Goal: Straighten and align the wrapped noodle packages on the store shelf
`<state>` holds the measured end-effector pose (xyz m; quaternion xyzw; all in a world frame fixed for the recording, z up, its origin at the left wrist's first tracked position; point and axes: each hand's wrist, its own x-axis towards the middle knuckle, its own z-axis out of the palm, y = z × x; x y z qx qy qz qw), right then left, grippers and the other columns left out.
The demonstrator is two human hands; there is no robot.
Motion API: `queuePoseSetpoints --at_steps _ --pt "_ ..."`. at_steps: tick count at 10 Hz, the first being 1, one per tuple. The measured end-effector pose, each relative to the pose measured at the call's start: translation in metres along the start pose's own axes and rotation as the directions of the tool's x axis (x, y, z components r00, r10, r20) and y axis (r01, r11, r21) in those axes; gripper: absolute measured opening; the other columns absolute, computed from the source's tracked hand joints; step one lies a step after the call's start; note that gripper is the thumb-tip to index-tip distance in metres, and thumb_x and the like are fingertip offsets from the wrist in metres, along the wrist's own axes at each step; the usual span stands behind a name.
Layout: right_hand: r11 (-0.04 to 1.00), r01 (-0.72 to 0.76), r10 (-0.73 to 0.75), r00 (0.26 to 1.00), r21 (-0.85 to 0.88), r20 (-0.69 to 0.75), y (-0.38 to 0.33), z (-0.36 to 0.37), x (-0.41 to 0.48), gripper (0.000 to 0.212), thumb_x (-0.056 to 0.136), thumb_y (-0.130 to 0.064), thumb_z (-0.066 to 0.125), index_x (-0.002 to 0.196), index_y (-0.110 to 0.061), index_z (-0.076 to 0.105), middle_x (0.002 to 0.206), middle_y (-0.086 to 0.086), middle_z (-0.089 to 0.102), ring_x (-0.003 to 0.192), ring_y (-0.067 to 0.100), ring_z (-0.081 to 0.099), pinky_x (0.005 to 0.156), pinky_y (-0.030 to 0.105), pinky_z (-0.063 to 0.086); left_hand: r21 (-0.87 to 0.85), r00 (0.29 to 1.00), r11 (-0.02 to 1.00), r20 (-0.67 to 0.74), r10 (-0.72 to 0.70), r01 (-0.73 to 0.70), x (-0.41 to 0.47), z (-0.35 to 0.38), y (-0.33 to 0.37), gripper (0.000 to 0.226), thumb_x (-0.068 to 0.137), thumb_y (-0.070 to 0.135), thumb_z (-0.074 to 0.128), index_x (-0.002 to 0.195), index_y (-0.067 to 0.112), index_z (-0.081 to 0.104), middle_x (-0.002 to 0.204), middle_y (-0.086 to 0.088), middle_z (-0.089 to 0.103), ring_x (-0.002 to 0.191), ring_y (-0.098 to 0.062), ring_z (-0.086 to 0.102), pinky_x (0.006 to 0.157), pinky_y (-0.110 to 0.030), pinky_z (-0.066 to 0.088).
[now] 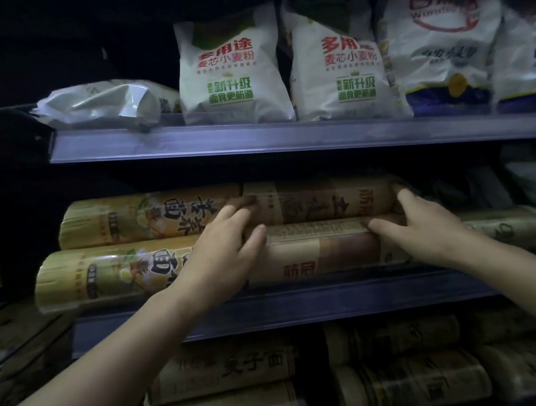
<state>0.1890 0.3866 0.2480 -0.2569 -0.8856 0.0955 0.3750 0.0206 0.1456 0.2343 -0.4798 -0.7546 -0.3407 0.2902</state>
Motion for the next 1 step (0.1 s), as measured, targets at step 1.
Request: queuePoseSetpoints --at_steps 1 --pt "0.984 0.115 -0.1 0.989 0.137 -0.11 0.0105 -0.0136 -0.0238 0.067 0.078 -0.065 0.06 0.136 -0.032 0.05 0.133 -0.002 0.061 0.118 0.017 0.058 0.088 0.034 0.046 -0.285 0.994 0.954 -0.028 -0.105 0.093 -0.0107 -0.0187 -0.0005 0.028 0.102 0.025 0.049 0.103 0.01 0.072 0.098 -0.005 0.071 0.094 -0.022 0.065 0.082 -0.035 0.05"
